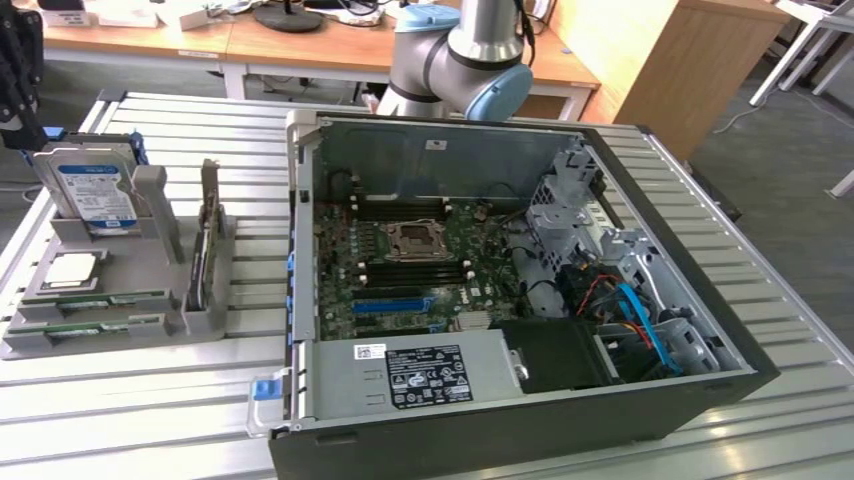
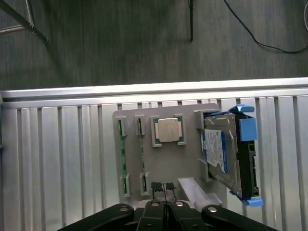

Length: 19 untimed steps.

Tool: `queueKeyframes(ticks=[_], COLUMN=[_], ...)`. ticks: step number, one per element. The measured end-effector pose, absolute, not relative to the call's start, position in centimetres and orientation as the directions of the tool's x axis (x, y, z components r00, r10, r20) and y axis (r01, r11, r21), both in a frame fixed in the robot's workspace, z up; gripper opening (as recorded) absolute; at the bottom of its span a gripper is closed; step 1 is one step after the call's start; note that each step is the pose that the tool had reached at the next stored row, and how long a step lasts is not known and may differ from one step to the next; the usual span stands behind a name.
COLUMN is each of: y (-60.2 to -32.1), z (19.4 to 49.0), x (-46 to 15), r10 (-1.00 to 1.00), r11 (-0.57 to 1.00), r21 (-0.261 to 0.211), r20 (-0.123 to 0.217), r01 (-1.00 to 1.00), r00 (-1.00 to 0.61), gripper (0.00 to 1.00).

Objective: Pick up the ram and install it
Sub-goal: 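Pick up the ram and move it above insertion slot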

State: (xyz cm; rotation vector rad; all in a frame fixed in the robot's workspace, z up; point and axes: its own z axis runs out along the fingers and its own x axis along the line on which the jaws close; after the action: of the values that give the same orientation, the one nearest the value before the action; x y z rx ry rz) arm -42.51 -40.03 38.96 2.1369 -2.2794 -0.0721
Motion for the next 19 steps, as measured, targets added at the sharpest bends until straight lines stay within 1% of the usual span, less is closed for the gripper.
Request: queueKeyframes(ticks=[5,19], y=[-40.03,-40.03], z=[38.96,38.96], x=[-42.51,-42.52], r10=[-1.0,-1.0], r11=[0.012,0.01], r21=[0.045,0.036], r20=[-0.02,-0.02], r01=[-0.999,-0.999], r00=[-0.013,-0.011], gripper=[0.11,0.11])
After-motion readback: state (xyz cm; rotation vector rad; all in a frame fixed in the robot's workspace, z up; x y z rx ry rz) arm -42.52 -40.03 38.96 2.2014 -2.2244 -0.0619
